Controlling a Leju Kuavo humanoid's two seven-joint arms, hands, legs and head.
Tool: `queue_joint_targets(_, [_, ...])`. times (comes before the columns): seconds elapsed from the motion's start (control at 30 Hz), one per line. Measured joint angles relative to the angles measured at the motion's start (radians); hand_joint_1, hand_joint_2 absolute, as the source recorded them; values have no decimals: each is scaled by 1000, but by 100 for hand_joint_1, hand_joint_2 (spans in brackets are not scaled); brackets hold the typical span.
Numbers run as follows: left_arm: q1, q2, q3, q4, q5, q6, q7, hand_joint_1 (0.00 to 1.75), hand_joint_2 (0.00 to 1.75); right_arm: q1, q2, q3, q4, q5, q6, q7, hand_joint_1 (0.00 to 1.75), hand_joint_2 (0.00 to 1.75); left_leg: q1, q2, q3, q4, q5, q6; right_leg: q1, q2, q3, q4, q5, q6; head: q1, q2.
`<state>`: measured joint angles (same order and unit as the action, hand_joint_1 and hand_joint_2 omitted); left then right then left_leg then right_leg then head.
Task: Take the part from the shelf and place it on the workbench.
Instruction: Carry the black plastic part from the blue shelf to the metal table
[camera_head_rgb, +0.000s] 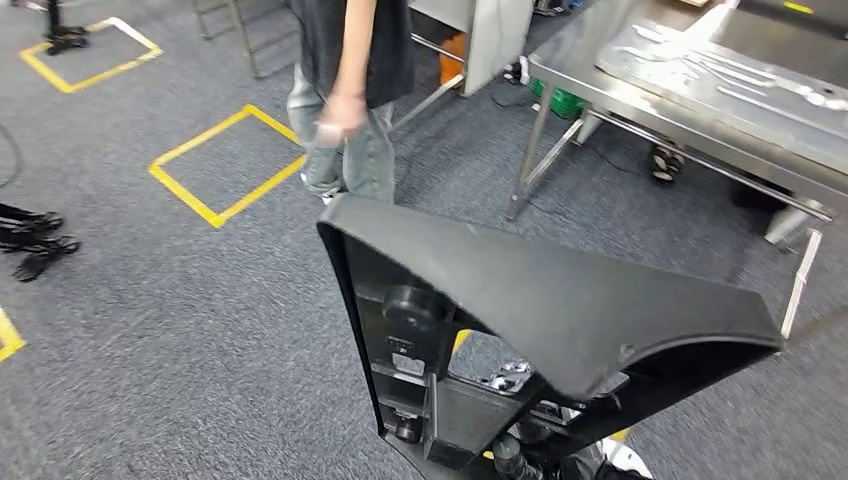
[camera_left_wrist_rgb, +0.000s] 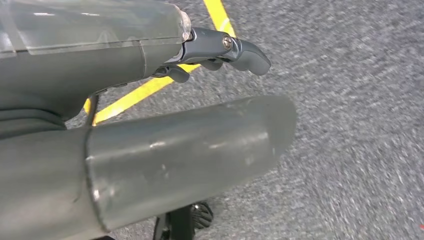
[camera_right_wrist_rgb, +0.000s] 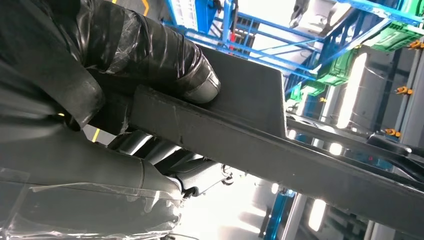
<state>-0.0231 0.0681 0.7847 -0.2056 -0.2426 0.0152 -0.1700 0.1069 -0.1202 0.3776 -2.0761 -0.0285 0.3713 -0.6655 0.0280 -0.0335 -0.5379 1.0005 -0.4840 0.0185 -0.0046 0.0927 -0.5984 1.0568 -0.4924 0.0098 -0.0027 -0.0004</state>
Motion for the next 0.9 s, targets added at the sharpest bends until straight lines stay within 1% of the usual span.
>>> queue_joint_targets(0.03, [2, 0, 2, 0, 0, -2, -1, 0, 0, 0, 0, 1, -1, 2, -2, -1, 175, 175, -1, 14, 0, -1, 0, 5, 0, -33, -23, 49, -29, 4, 0, 0])
queue_joint_targets(0.07, [5, 0, 4, 0, 1, -3, -2, 0, 0, 0, 0, 3, -1, 6, -5, -2, 175, 175, -2, 28, 0, -1, -1, 9, 0, -61, -56, 116, -63, 7, 1, 0])
queue_joint_targets(0.1, [8, 0, 6, 0, 2, -4, -2, 0, 0, 1, 0, 5, -1, 9, -8, -2, 175, 175, -4, 44, 0, -1, -2, 11, -2, -76, -90, 183, -92, 11, 0, 0])
queue_joint_targets(0.13, [10, 0, 8, 0, 2, -3, -1, 0, 0, 2, 0, 8, -1, 13, -11, -2, 175, 175, -6, 59, 0, -1, -3, 11, -5, -83, -115, 234, -108, 13, 0, 0])
queue_joint_targets(0.17, [11, 0, 11, 0, 2, 0, 0, 0, 0, 3, 0, 12, -1, 17, -14, -2, 175, 175, -6, 73, 1, -1, -5, 10, -6, -87, -124, 250, -104, 14, 0, 0])
queue_joint_targets(0.2, [10, 0, 13, 0, -2, 5, 0, 0, 0, 3, 0, 16, -1, 19, -16, -1, 175, 175, -7, 86, 3, -1, -7, 9, -7, -90, -109, 223, -81, 13, 0, 0])
queue_joint_targets(0.23, [9, 0, 15, 0, -8, 15, -1, 0, 0, 3, 1, 21, -2, 21, -19, -1, 175, 175, -7, 98, 7, -1, -10, 7, -7, -99, -77, 164, -46, 10, 0, 0])
queue_joint_targets(0.27, [8, 0, 15, 0, -16, 28, -6, 0, 0, 3, 1, 26, -2, 23, -24, 0, 175, 175, -7, 108, 12, -1, -13, 4, -4, -119, -36, 88, -14, 4, 0, 0])
queue_joint_targets(0.3, [7, 0, 15, 0, -24, 39, -13, 0, 0, 2, 1, 30, -3, 26, -29, 1, 175, 175, -9, 118, 16, 0, -16, -1, 2, -140, -2, 24, 7, -2, 0, 0])
queue_joint_targets(0.33, [7, -1, 15, 0, -31, 44, -23, 0, 0, 2, 2, 33, -4, 27, -35, 2, 175, 175, -10, 126, 19, 0, -20, -6, 7, -155, 19, -17, 17, -9, 0, 0])
queue_joint_targets(0.37, [6, -1, 15, 0, -35, 41, -32, 0, 0, 2, 2, 36, -6, 29, -41, 2, 175, 175, -12, 135, 22, 0, -22, -11, 13, -163, 25, -35, 16, -14, 0, 0])
queue_joint_targets(0.4, [4, -1, 15, 0, -38, 32, -41, 0, 0, 3, 3, 38, -8, 31, -46, 2, 175, 175, -13, 145, 25, -1, -25, -17, 16, -154, 23, -36, 15, -18, 0, 0])
queue_joint_targets(0.43, [2, -1, 15, 0, -40, 19, -47, 0, 0, 4, 3, 41, -11, 32, -50, 2, 175, 175, -13, 152, 28, -2, -27, -22, 14, -141, 23, -38, 16, -23, 0, 0])
queue_joint_targets(0.47, [0, -1, 15, 0, -40, 8, -51, 0, 0, 6, 3, 43, -14, 33, -52, 2, 175, 175, -12, 145, 31, 1, -33, -27, 11, -130, 25, -43, 19, -28, 0, 0])
queue_joint_targets(0.5, [-2, -1, 15, 0, -41, 0, -52, 0, 0, 6, 3, 46, -16, 34, -53, 2, 175, 175, -11, 125, 26, 20, -48, -32, 8, -120, 28, -48, 22, -34, 0, 0])
queue_joint_targets(0.53, [-2, -1, 15, 0, -42, -5, -54, 0, 0, 5, 3, 48, -18, 34, -53, 2, 175, 175, -9, 97, 10, 60, -74, -36, 4, -110, 31, -52, 24, -39, 0, 0])
queue_joint_targets(0.57, [0, -1, 15, 0, -42, -7, -54, 0, 0, 5, 4, 50, -18, 34, -53, 2, 175, 175, -8, 69, -20, 124, -107, -38, 4, -100, 32, -53, 25, -42, 0, 0])
queue_joint_targets(0.6, [3, -1, 15, 0, -42, -8, -54, 0, 0, 5, 4, 52, -19, 34, -53, 3, 175, 175, -7, 51, -58, 200, -139, -40, 5, -88, 32, -52, 24, -44, 0, 0])
queue_joint_targets(0.63, [6, 0, 15, 0, -42, -8, -54, 0, 0, 6, 4, 53, -19, 34, -53, 3, 175, 175, -7, 43, -92, 262, -158, -42, 6, -74, 33, -51, 23, -45, 0, 0])
queue_joint_targets(0.67, [9, 0, 15, 0, -42, -9, -54, 0, 0, 7, 4, 54, -19, 34, -53, 3, 175, 175, -7, 40, -113, 293, -157, -42, 7, -60, 34, -50, 23, -46, 0, 0])
queue_joint_targets(0.7, [10, 0, 15, 0, -42, -9, -54, 0, 0, 7, 4, 55, -19, 34, -53, 3, 175, 175, -7, 38, -114, 281, -132, -41, 7, -46, 36, -48, 21, -46, 0, 0])
queue_joint_targets(0.73, [10, 0, 15, 0, -42, -10, -54, 0, 0, 7, 4, 55, -19, 34, -53, 3, 175, 175, -7, 32, -95, 227, -91, -39, 7, -32, 39, -47, 19, -45, 0, 0])
queue_joint_targets(0.77, [10, 0, 15, 0, -42, -10, -54, 0, 0, 7, 4, 55, -19, 34, -53, 3, 175, 175, -7, 15, -67, 153, -49, -35, 6, -19, 43, -45, 17, -43, 0, 0])
queue_joint_targets(0.8, [10, 1, 15, 0, -42, -10, -55, 0, 0, 7, 4, 56, -19, 34, -53, 3, 175, 175, -6, -5, -39, 84, -19, -31, 7, -7, 44, -43, 15, -40, 0, 0])
queue_joint_targets(0.83, [10, 1, 15, 0, -42, -10, -55, 0, 0, 6, 4, 56, -19, 34, -53, 3, 175, 175, -7, -23, -18, 37, -4, -27, 7, 4, 43, -41, 14, -35, 0, 0])
queue_joint_targets(0.87, [10, 1, 15, 0, -42, -10, -55, 0, 0, 6, 4, 56, -19, 34, -53, 3, 175, 175, -8, -33, -8, 14, -2, -23, 5, 15, 40, -40, 14, -30, 0, 0])
queue_joint_targets(0.9, [9, 2, 15, 0, -42, -10, -55, 0, 0, 7, 4, 57, -19, 34, -53, 3, 175, 175, -10, -31, -5, 8, -5, -20, 4, 26, 37, -41, 16, -24, 0, 0])
